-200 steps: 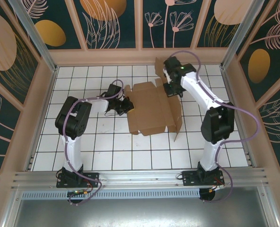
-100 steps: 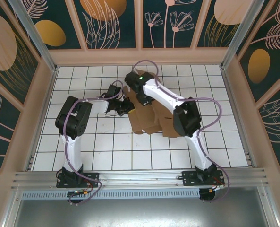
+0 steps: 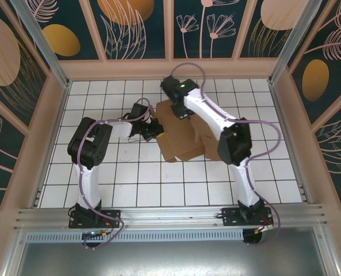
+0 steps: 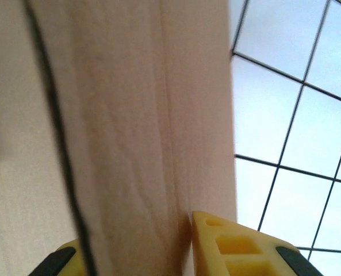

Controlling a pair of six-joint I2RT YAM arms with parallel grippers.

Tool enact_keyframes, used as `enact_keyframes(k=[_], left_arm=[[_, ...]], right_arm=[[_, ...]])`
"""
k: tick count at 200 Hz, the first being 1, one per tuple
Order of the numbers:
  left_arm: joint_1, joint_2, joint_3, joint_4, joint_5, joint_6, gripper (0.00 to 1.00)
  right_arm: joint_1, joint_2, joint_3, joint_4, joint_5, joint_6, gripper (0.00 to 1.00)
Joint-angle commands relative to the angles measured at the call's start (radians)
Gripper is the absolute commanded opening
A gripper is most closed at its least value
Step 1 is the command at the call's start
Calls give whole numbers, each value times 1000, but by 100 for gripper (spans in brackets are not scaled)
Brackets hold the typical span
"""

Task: Fold the paper box

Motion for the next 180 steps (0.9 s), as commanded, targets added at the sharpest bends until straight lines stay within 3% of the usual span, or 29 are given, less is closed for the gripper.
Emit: enact_keyframes(k=[1,33,88,134,180], left_arm=[[28,-28,-15,-83,-89,24,2],[50,-123,11,-143,-149,59,3],[69,-276,35,-199,-189,84,8],[67,-305,52,-176,-128,45,9],[64,-314,67,-186,-113,32,9]], right_arm=[[-99,-177,-136,151,-205,-18,25],[-222,-325,-338,330,-450,-73,28],[-334,-385,-525,433,-531,-84,28],[-364,-372,-651,495,-458,-100,27],[-349,-312,-652,547,-384,-120,28]])
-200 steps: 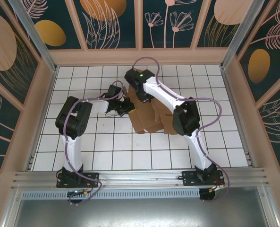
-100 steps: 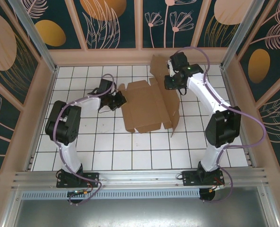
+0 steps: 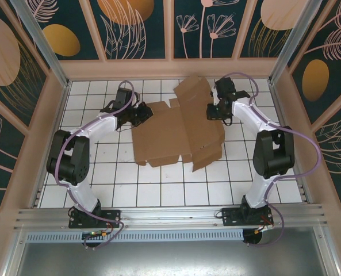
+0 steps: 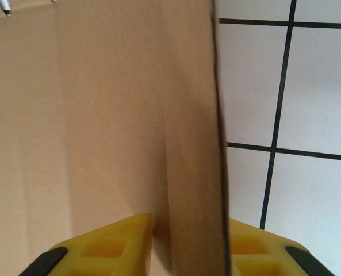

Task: Fold the paper box

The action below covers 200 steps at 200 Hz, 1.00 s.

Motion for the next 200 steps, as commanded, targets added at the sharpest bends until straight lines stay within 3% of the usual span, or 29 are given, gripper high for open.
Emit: enact_keyframes(k=[1,59,112,154,176,200], left_arm=[[-3,-31,22,-12,31,-21,9],[-10,-19,31,-20,28,-10,10],[-16,18,58,-41,32,18,12],[-29,67,89,-78,21,69,14],[-19,109,114,-133,-17,111,14],[40,151,102,-106,22,81,13]], right_arm=[[16,48,0,65,63,-34,28],[115,227,79,74,268,-137,30],[192,234,65,292,197,-286,42],[228,397,240,295,171,-384,45],[218,471,380,228,209,-344,52],[198,414,414,241,201,-268,62]])
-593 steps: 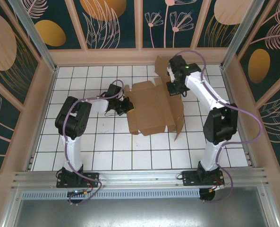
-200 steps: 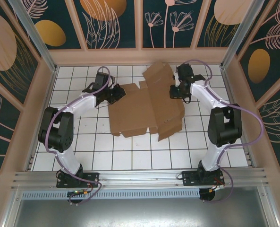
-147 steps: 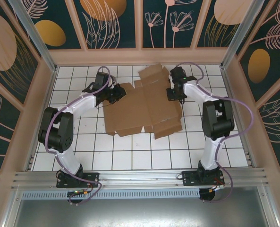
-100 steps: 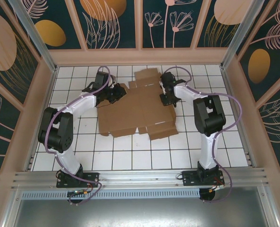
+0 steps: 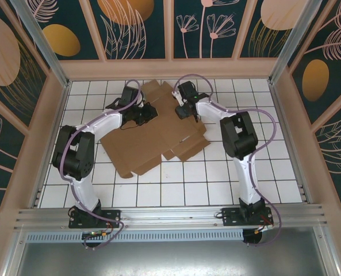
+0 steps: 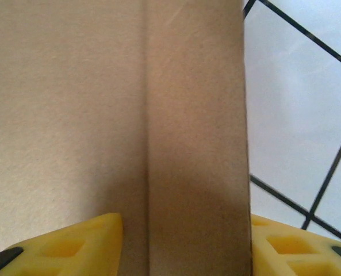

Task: Fold the paper box

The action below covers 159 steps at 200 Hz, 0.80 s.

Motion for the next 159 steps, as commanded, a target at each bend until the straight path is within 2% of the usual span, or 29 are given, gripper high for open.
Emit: enact_keyframes(k=[1,12,41,61,71,89,103,119,136,159], left_arm=[[63,52,10,-28,17,13,13],[102,69,13,-14,38,-6,12],[135,126,99,-65,-19,36,11],[139,163,133,-121,-63,82,9],[145,170,124,-133,-85,93,7],[166,182,120,-186,-139,93,0],[173,166,102,-212,-190,91,0],[173,131,58,-214,-236,86,0],[173,123,22,-218,-231,83,0],[173,133,-27,-228,-218,91,0]], right_arm=[[-24,-61,54,-5,9,56,62],[-44,-119,12,44,-12,102,70],[-88,-234,-51,67,-2,247,65],[-67,-331,-165,91,-140,384,50],[-39,-366,-221,88,-212,437,38],[21,-398,-313,68,-254,459,13],[73,-412,-397,85,-233,471,0],[122,-372,-442,96,-228,488,0],[167,-299,-433,62,-199,493,0],[172,-225,-416,18,-153,494,0]])
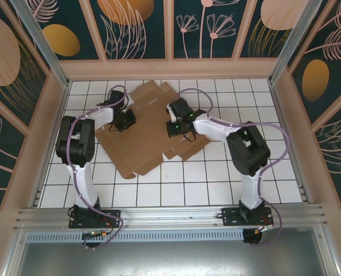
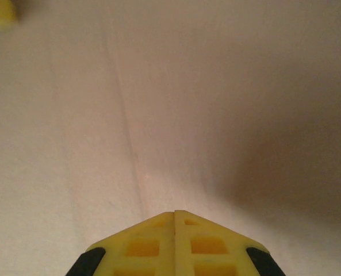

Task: Fold the paper box

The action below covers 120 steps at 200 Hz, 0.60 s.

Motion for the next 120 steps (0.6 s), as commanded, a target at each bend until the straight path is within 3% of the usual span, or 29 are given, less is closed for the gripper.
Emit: enact_keyframes(k=[1,56,120], left_arm=[[2,-19,-59,-56,-18,20,0],[-17,-76,-250,85,136,-85,0],[-192,-162,-347,145,183,-159,0]], right_arm=[[-10,74,8,-66,60,31,0],[-101,193,80,-137,117,-42,0],[-177,297,238,-199,118,-70,0]])
